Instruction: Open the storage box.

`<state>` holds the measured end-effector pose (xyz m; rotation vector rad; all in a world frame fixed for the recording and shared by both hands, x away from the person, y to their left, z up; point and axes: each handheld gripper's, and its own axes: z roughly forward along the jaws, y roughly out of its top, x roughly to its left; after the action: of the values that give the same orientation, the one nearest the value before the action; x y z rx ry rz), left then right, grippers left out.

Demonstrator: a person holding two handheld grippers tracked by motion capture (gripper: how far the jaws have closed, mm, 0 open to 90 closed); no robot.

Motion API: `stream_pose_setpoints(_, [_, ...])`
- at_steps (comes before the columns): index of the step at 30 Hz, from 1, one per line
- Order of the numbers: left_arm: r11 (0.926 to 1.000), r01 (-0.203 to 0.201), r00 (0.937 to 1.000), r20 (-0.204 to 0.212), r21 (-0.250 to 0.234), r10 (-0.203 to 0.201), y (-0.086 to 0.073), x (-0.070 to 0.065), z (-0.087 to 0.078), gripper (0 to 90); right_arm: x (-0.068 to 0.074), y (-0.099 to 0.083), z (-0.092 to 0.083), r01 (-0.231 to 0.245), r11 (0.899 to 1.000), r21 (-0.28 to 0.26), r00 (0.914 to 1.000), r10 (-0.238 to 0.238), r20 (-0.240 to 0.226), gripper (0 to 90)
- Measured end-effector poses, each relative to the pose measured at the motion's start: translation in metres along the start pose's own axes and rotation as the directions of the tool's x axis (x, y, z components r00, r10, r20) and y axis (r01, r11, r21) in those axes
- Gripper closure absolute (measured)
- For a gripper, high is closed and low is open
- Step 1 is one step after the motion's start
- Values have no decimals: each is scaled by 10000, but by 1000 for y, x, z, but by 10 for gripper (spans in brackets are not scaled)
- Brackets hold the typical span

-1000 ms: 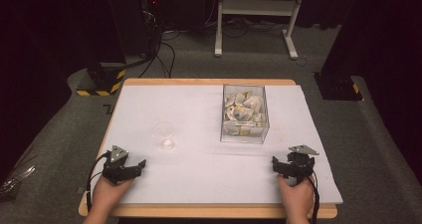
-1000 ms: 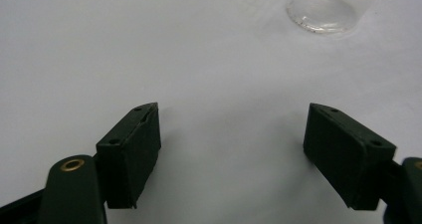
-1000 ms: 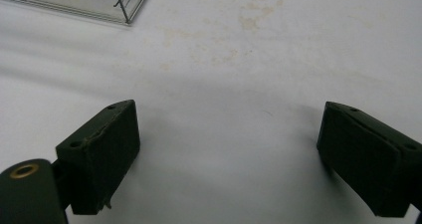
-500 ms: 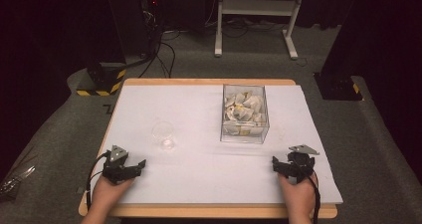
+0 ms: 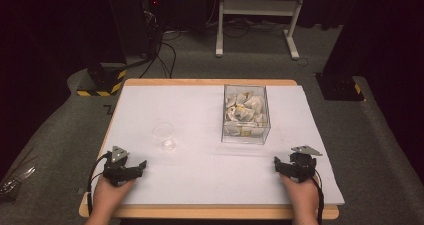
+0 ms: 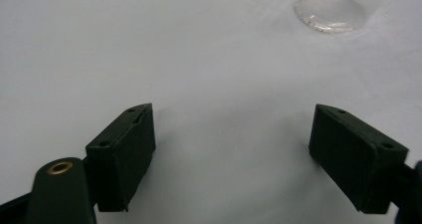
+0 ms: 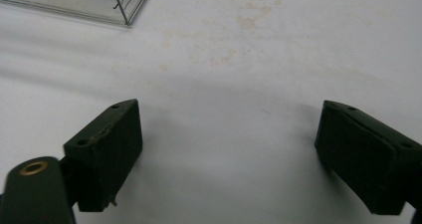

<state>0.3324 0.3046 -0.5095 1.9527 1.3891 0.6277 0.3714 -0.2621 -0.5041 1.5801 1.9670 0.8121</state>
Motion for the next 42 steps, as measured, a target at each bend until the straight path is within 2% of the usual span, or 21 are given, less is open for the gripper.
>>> stream_pose_setpoints(22, [10000,99,9998,145,1,-99,0,1,0,166,1,0,0,90,10000,-23,9999,-89,74,135])
stream_pose_setpoints(31, [10000,-46,10000,85,20,46,0,1,0,160,-1,1,-3,365,9993,28,9991,-365,-233,145])
stream_pose_setpoints(42, [10000,17,9999,114,10,-17,0,1,0,160,3,3,-13,679,9965,-483,9973,-691,-243,143])
